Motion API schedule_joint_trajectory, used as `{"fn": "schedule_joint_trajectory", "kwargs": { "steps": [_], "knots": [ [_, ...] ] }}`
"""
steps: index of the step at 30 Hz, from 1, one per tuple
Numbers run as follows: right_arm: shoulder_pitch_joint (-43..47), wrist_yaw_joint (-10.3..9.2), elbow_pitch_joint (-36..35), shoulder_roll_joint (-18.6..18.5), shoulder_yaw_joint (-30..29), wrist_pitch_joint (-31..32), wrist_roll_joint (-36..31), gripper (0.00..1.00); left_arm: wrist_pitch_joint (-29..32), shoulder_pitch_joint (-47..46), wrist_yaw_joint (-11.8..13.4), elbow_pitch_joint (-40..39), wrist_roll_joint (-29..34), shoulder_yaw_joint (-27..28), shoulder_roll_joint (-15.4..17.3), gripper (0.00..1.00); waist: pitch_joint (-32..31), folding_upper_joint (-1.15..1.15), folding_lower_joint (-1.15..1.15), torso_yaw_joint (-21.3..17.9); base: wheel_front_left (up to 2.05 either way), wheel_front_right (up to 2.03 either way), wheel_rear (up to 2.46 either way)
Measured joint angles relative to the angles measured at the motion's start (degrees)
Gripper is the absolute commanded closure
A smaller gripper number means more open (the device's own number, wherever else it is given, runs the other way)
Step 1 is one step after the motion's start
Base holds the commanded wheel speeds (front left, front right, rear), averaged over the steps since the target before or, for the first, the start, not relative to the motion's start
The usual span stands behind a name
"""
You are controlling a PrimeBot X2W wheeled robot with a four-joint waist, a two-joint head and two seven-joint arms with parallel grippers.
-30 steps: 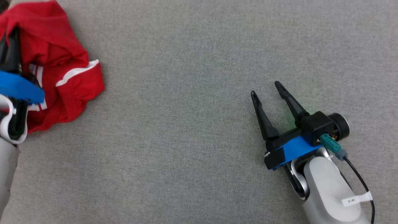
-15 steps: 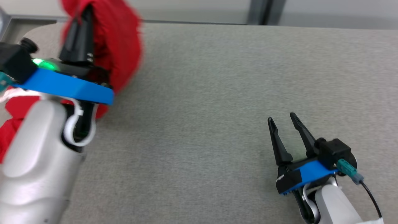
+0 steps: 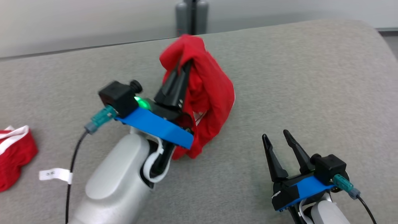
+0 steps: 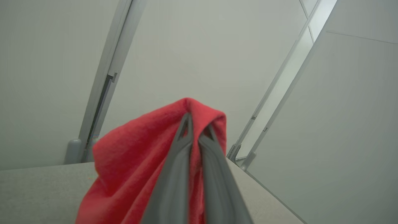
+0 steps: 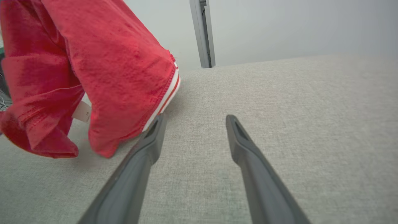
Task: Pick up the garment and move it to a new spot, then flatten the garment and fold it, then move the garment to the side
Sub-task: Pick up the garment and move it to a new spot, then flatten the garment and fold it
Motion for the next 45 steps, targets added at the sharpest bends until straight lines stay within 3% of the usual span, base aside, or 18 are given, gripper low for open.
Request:
{"fn": "schedule_joint_trajectory", "kwargs": {
  "steps": [7, 8, 9, 10, 20, 27, 36, 45],
  "knots": [
    [0.9, 0.00, -0.7, 0.0, -0.3, 0.0, 0.0, 0.00, 0.0, 2.9, 0.0, 3.0, 1.1, -3.3, -0.7, 1.00, 0.0, 0.00, 0.00, -3.6, 0.00, 0.00, 0.00],
    [1.0, 0.00, -0.8, 0.0, -0.4, 0.0, 0.0, 0.00, 0.0, 3.4, 0.0, 4.0, 2.0, -2.8, -0.5, 0.91, 0.0, 0.00, 0.00, -3.7, 0.00, 0.00, 0.00],
    [1.0, 0.00, -0.9, 0.0, -0.5, 0.0, 0.0, 0.00, 0.0, 4.1, 0.0, 4.9, 2.7, -1.8, -0.2, 0.51, 0.1, 0.00, 0.00, -3.8, 0.00, 0.00, 0.00],
    [1.0, 0.00, -1.0, 0.0, -0.5, 0.0, 0.0, 0.00, 0.0, 4.7, 0.0, 5.8, 3.5, -1.2, 0.2, 0.00, 0.0, 0.00, 0.00, -3.7, 0.00, 0.00, 0.00],
    [1.7, 0.00, -0.3, 0.0, -2.3, 0.0, -0.1, 0.00, 0.0, 14.8, 1.7, 7.6, 16.6, 15.8, 1.9, 0.00, -3.8, 0.00, 0.00, -0.4, 0.00, 0.00, 0.00],
    [3.2, 0.00, 0.8, 0.0, -3.1, 0.0, -0.6, 0.00, 0.0, 25.5, 1.0, 6.2, 23.7, 24.1, 0.9, 0.00, -7.8, 0.00, 0.00, 2.3, 0.00, 0.00, 0.00],
    [7.0, 0.00, 2.8, 0.0, -4.0, 0.0, -0.8, 0.00, 0.0, 36.5, 0.4, 2.9, 29.9, 29.8, -3.5, 0.00, -12.9, 0.00, -0.01, 4.8, 0.00, 0.00, 0.00],
    [7.8, 0.00, 3.3, 0.0, -4.0, 0.0, -0.8, 0.00, 0.0, 38.9, 0.3, 2.9, 32.1, 29.7, -5.0, 0.00, -13.3, 0.00, 0.00, 5.4, 0.00, 0.00, 0.00]
  ]
}}
